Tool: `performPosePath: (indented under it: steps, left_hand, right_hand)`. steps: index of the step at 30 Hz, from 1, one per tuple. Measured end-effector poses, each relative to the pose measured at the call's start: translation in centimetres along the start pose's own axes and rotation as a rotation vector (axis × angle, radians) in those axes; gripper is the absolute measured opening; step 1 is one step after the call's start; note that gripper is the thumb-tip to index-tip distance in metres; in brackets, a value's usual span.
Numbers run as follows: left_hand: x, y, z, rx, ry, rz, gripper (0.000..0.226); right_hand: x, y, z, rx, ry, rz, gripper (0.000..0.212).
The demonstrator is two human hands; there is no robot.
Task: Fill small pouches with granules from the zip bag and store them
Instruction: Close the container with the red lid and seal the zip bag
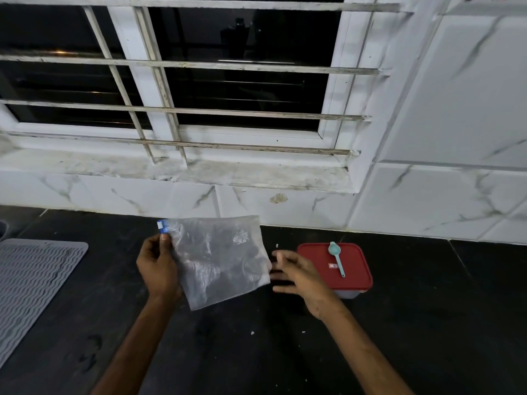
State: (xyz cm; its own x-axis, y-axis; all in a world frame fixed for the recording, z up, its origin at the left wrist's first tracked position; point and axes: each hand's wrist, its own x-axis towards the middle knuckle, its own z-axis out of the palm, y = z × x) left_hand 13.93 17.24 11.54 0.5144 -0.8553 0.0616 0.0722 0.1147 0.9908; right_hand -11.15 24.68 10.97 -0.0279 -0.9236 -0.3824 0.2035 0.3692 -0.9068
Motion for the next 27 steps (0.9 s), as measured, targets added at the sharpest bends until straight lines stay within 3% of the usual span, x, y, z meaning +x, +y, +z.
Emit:
performPosePath:
  steps: [3,8,10,12,15,19,27]
  left_hand:
    - [-0.4,-0.3,0.2,0.015,0.009,0.015,0.012]
    - [0.1,-0.7,1.1,0.068,-0.003,0.014,0.013]
    - [0.5,-0.3,1.2,0.123,0.011,0.058,0.023]
    - [0.8,0.4,1.3,0.22,0.001,0.217,0.042]
    - [0.6,2.1,2.1,0.337,-0.256,0.41,0.048]
    - [-0.4,3.5,3.9,0.398,-0.799,0.218,0.054]
    - [-1.9,3.0,3.2,0.221,-0.902,0.03,0.032]
  right_hand:
    - [-0.7,0.6,0.9,-0.086,-0.071,0.036,0.037]
    - [0.8,0.7,1.7,0.007,0.168,-0.175,0.02]
    - [1.6,-0.4,1.5,-0.091,0.228,-0.323,0.019]
    - [2.0,-1.8,1.3,-0.239,0.262,-0.473,0.021]
    - [2.2,-3.8,1.3,-0.419,0.219,-0.654,0.024]
    - [1.6,-5.2,2.3,-0.456,0.067,-0.672,0.017]
    - [1.7,-4.5,1.4,-0.05,0.317,-0.638,0.025]
